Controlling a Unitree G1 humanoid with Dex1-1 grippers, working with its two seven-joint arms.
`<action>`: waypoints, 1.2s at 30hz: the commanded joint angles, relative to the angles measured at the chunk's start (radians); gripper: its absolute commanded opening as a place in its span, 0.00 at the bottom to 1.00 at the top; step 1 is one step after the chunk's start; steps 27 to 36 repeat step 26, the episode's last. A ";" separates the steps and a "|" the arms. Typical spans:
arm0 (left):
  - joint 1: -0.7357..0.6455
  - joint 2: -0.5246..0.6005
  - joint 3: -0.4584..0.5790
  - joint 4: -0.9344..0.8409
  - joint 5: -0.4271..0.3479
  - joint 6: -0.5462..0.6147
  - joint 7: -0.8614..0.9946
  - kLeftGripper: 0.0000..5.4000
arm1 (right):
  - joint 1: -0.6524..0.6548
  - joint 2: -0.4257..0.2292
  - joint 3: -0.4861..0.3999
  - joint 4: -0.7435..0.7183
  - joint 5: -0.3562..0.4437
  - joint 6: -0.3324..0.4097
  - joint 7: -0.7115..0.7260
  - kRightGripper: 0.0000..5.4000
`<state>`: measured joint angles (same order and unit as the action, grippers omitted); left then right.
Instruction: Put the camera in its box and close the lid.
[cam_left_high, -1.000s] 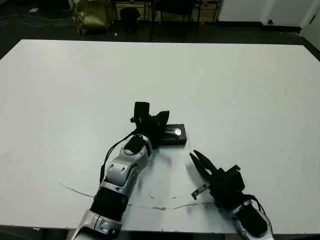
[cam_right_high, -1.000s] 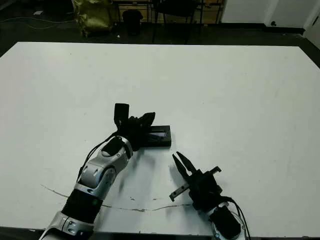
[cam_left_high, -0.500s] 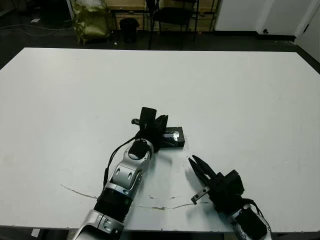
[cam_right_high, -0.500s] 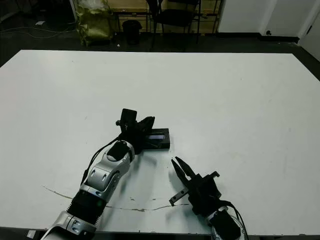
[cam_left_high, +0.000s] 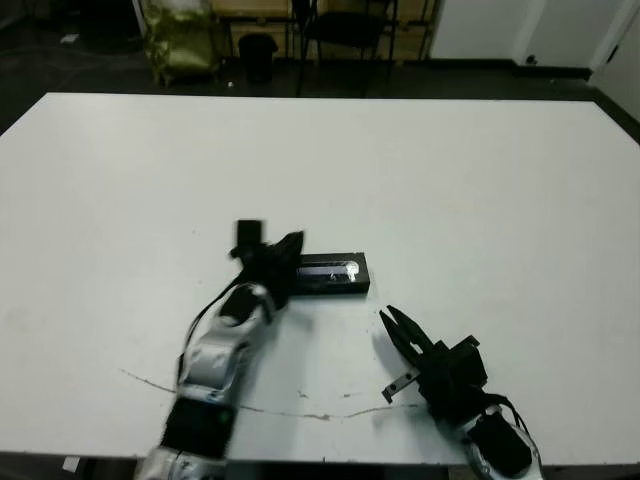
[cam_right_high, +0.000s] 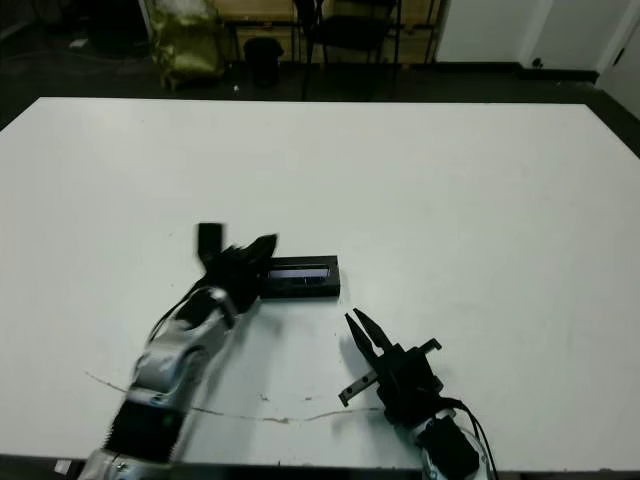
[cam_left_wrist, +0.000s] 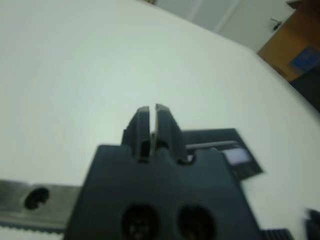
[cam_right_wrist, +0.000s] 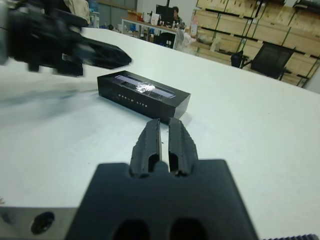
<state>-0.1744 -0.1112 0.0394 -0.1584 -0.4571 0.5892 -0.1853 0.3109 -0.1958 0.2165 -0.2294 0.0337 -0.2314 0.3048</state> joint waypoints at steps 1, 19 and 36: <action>0.020 0.091 0.098 -0.175 -0.139 0.048 -0.071 0.00 | -0.013 -0.013 -0.065 -0.034 0.089 0.004 0.024 0.00; 0.234 0.143 0.253 -0.074 0.017 -0.510 -0.098 0.00 | -0.210 -0.016 -0.243 -0.267 0.164 0.371 -0.157 0.00; 0.255 0.081 0.219 0.030 0.050 -0.595 -0.049 0.00 | -0.255 -0.002 -0.223 -0.241 0.101 0.472 -0.196 0.00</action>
